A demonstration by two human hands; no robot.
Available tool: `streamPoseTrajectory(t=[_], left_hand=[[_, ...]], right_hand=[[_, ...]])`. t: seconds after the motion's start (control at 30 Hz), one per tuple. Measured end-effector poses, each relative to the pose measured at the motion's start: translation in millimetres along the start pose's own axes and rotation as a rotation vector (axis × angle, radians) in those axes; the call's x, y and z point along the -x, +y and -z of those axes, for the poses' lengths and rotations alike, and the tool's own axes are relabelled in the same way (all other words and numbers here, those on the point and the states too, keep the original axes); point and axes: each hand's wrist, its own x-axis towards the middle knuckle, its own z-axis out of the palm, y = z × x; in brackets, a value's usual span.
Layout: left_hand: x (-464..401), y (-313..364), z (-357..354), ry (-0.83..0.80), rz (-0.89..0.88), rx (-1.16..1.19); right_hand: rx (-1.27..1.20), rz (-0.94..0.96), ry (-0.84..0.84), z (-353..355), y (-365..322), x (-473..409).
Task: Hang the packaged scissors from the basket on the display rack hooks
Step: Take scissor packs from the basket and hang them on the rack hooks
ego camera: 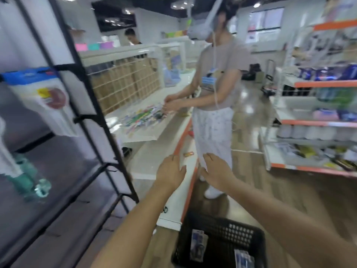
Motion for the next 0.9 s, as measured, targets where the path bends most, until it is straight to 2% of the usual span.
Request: streamPoseTrajectory(t=[0.17, 0.4, 0.47, 0.77, 0.83, 0.9], left_hand=[[-5, 49, -71, -0.23, -0.118, 0.027], [-13, 86, -184, -0.534, -0.173, 0.004], [-11, 91, -214, -0.606, -0.183, 0.003], [10, 49, -336, -0.848, -0.152, -0.1], [14, 31, -357, -0.889, -0.157, -0.12], [15, 11, -382, -0.922, -0.134, -0.136]], right_hand=[[-0.017, -0.227, -0.018, -38, 89, 48], [-0.067, -0.513, -0.219, -95, 181, 111], [-0.108, -0.577, -0.231, -114, 205, 122], [-0.207, -0.751, -0.388, -227, 255, 163], [-0.291, -0.878, -0.394, -261, 262, 172], [-0.366, -0.986, -0.479, -296, 266, 182]])
